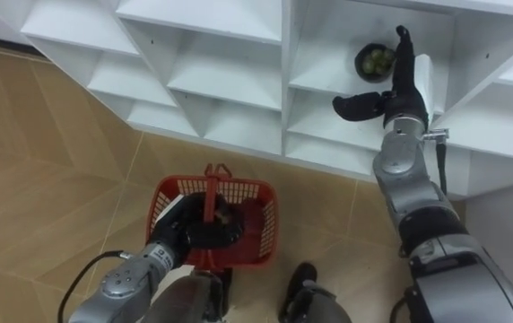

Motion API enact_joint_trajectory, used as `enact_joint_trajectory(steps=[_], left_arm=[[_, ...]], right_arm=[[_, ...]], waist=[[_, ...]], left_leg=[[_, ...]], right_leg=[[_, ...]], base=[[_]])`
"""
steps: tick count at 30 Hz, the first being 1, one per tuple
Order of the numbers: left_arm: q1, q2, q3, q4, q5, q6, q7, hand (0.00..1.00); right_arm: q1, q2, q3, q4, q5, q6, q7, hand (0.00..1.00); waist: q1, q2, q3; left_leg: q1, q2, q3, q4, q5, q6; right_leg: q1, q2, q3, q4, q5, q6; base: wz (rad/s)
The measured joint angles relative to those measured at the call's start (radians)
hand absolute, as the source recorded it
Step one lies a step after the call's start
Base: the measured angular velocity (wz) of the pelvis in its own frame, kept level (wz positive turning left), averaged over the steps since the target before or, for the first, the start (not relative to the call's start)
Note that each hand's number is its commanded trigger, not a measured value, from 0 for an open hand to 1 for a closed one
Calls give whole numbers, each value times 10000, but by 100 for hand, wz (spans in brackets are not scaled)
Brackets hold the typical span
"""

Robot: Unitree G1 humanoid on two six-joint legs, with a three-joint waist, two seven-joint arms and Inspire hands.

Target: Collect fruits from the closet

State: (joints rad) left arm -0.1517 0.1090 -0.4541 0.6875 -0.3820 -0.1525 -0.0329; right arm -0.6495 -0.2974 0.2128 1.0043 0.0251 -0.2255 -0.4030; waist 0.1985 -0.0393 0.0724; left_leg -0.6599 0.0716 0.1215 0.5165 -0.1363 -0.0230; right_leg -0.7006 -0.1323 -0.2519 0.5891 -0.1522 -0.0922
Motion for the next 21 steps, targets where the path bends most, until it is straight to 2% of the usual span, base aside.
enact_joint_trajectory(steps=[7,8,9,10,21], left_arm=[[31,16,11,0,-3,0,-80,100],[33,27,12,0,-3,0,-148,100],[33,34,10,0,-3,0,-181,100],[34,34,11,0,-2,0,-195,100],[61,48,10,0,-2,2,-244,100]], right_arm=[[-73,0,0,0,-1,93,-1,0],[-101,0,0,-1,-2,96,-1,33],[-121,0,0,0,-2,98,-1,83],[-166,0,0,0,-2,99,-1,100],[-373,0,9,1,-48,154,-11,100]], waist=[[4,-33,0],[4,-37,-1],[4,-37,-1],[2,-39,0],[1,-53,-2]], left_leg=[[-10,-2,0,0,2,1],[-10,-4,0,0,2,2],[-10,-5,0,0,2,3],[-11,-5,-1,0,3,3],[-12,-8,-2,-4,2,4]], right_leg=[[-2,0,-3,0,-2,3],[-2,0,-3,-1,-1,4],[-2,-1,-2,-2,0,5],[-2,-2,-4,-2,1,5],[0,-2,-8,-12,3,6]], base=[[0],[0],[0],[0],[0]])
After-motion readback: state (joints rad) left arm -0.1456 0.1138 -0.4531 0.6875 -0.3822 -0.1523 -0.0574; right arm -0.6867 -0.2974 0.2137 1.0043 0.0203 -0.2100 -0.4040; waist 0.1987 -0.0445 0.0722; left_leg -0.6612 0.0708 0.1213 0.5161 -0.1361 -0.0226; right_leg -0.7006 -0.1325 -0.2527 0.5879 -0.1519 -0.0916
